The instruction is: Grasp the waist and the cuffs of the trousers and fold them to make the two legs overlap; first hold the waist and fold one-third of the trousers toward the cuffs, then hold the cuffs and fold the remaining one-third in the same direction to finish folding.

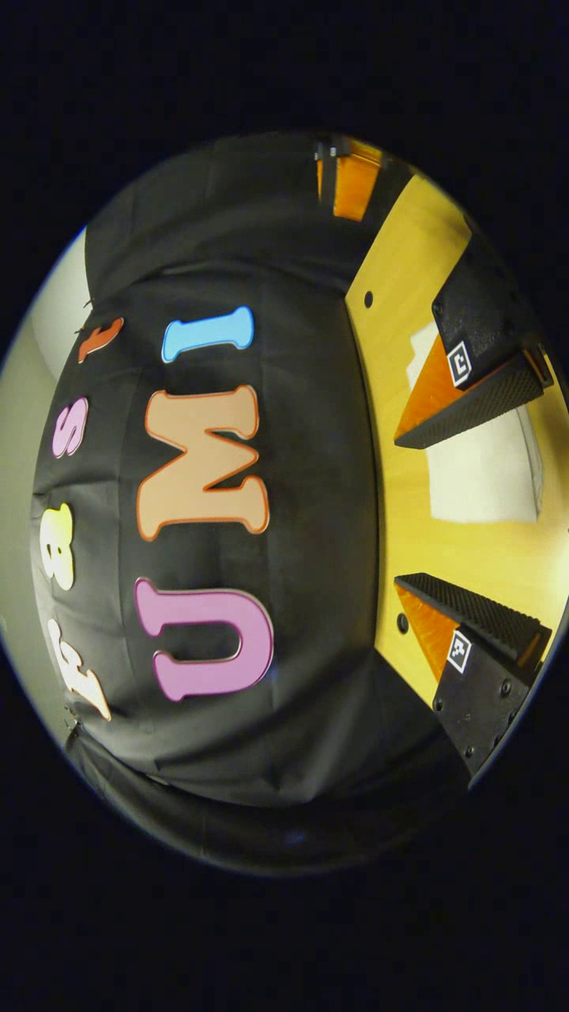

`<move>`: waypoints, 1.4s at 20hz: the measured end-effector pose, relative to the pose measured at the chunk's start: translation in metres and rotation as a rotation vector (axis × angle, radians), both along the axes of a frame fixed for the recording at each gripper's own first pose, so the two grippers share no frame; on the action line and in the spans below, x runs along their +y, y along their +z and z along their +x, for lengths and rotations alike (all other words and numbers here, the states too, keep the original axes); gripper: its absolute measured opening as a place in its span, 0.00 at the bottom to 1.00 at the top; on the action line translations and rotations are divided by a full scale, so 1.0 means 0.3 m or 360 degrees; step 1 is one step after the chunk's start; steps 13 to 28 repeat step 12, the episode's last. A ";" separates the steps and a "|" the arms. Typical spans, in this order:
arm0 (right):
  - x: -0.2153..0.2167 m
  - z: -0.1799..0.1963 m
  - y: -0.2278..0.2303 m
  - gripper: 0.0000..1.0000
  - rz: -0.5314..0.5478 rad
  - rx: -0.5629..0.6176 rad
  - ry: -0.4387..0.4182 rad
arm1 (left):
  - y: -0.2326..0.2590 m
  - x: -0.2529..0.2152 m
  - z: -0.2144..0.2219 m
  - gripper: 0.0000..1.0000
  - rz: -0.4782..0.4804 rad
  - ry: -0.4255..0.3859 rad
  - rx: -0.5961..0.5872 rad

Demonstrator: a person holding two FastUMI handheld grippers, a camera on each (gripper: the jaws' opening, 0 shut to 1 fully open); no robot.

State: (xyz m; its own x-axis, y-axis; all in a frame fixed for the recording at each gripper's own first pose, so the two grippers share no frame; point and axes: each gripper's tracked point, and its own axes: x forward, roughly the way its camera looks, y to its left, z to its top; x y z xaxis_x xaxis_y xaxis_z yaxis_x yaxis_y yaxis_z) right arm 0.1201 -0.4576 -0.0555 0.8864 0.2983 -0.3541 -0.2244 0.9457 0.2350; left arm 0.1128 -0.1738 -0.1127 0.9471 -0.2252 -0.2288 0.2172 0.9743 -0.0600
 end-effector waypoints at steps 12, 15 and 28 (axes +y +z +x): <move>0.196 0.006 0.182 0.97 0.0019 -0.0216 -0.0055 | 0.216 0.332 -0.012 0.95 -0.0019 0.0182 -0.0222; 0.196 0.006 0.182 0.97 0.0019 -0.0216 -0.0055 | 0.216 0.332 -0.012 0.95 -0.0019 0.0182 -0.0222; 0.196 0.006 0.182 0.97 0.0019 -0.0216 -0.0055 | 0.216 0.332 -0.012 0.95 -0.0019 0.0182 -0.0222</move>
